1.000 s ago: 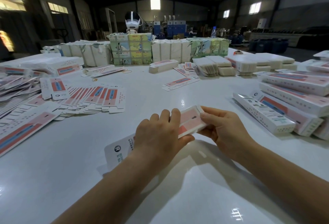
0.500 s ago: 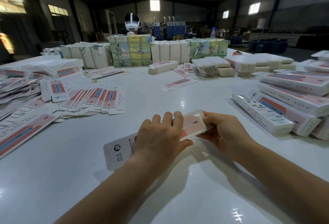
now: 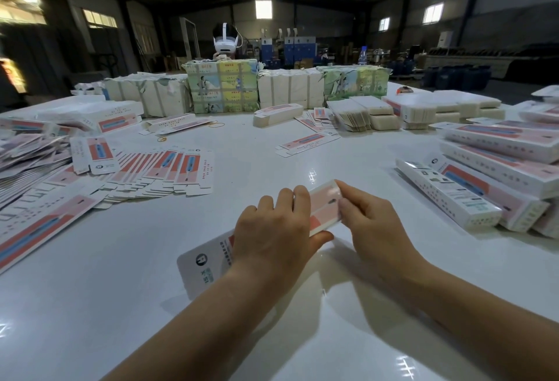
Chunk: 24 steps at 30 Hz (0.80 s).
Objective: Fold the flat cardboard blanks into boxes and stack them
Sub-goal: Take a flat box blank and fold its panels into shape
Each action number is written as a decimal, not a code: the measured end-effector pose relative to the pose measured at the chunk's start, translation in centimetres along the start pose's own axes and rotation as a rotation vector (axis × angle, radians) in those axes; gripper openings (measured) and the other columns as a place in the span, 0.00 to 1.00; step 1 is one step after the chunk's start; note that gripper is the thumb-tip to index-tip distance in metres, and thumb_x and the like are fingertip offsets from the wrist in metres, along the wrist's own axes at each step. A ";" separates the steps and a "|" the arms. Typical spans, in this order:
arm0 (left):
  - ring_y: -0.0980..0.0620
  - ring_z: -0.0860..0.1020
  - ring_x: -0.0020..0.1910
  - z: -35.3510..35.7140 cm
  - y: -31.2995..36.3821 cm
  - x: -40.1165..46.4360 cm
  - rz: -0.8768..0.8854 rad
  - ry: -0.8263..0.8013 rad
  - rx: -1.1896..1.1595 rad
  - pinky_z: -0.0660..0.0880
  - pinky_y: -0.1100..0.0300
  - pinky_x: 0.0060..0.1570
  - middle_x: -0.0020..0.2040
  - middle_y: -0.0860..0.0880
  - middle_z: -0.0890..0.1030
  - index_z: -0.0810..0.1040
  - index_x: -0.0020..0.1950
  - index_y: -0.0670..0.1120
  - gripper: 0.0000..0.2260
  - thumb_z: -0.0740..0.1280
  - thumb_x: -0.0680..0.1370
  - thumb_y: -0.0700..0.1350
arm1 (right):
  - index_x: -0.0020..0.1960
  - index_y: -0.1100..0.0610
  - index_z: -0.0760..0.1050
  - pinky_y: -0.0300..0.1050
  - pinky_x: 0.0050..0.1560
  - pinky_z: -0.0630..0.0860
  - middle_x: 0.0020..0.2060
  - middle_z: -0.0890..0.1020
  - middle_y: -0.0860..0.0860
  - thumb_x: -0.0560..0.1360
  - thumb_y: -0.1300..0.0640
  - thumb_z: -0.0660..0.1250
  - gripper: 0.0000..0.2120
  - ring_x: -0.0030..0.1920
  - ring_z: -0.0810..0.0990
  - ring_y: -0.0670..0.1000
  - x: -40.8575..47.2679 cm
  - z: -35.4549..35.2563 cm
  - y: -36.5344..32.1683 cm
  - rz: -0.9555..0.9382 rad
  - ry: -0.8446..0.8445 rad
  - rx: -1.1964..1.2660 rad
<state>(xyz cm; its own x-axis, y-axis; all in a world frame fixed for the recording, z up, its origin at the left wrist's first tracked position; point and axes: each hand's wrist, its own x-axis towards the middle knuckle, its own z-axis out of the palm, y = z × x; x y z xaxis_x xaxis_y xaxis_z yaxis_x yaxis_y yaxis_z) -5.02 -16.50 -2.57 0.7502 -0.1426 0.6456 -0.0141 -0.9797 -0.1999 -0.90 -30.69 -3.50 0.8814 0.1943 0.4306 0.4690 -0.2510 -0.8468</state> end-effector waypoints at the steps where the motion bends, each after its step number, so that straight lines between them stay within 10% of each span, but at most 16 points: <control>1: 0.48 0.77 0.28 -0.1 0.0 0.0 -0.013 -0.019 -0.009 0.72 0.58 0.25 0.36 0.46 0.79 0.80 0.54 0.41 0.31 0.70 0.65 0.66 | 0.46 0.46 0.80 0.46 0.51 0.77 0.41 0.83 0.44 0.81 0.60 0.58 0.15 0.45 0.80 0.47 0.1 0.0 -0.1 0.061 -0.007 0.104; 6: 0.48 0.78 0.32 -0.4 -0.1 0.3 -0.052 -0.098 -0.051 0.71 0.59 0.27 0.40 0.47 0.79 0.77 0.58 0.42 0.31 0.65 0.69 0.67 | 0.50 0.54 0.81 0.61 0.58 0.75 0.43 0.84 0.52 0.82 0.57 0.56 0.14 0.50 0.81 0.57 0.2 0.2 -0.2 0.107 -0.050 0.125; 13: 0.47 0.77 0.48 0.3 -1.7 0.2 0.015 -0.122 -0.038 0.67 0.58 0.36 0.54 0.49 0.75 0.62 0.70 0.46 0.34 0.52 0.74 0.69 | 0.55 0.48 0.79 0.45 0.53 0.75 0.45 0.84 0.44 0.78 0.59 0.63 0.10 0.47 0.80 0.48 0.0 -0.4 -0.5 -0.071 -0.195 -0.087; 18: 0.47 0.77 0.52 0.5 -2.3 0.5 0.123 -0.247 0.015 0.65 0.58 0.38 0.57 0.50 0.73 0.59 0.70 0.48 0.34 0.46 0.73 0.70 | 0.74 0.48 0.56 0.43 0.72 0.61 0.73 0.63 0.45 0.74 0.55 0.71 0.35 0.72 0.63 0.45 0.6 -1.2 -0.1 -0.220 -0.284 -0.253; 24: 0.50 0.75 0.50 0.6 -3.7 -0.2 0.263 -0.255 -0.149 0.70 0.57 0.42 0.55 0.53 0.74 0.63 0.68 0.51 0.32 0.54 0.73 0.70 | 0.74 0.57 0.62 0.41 0.64 0.64 0.66 0.72 0.54 0.74 0.55 0.70 0.32 0.65 0.67 0.56 1.1 -1.4 1.5 -0.517 -0.472 -0.623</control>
<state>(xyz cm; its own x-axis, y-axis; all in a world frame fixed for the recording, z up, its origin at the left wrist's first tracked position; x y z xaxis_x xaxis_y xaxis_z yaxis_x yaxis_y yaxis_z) -4.75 -12.78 -2.40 0.8478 -0.3703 0.3795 -0.3096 -0.9268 -0.2127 0.83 -32.22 -3.90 0.5049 0.7541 0.4200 0.8623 -0.4624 -0.2064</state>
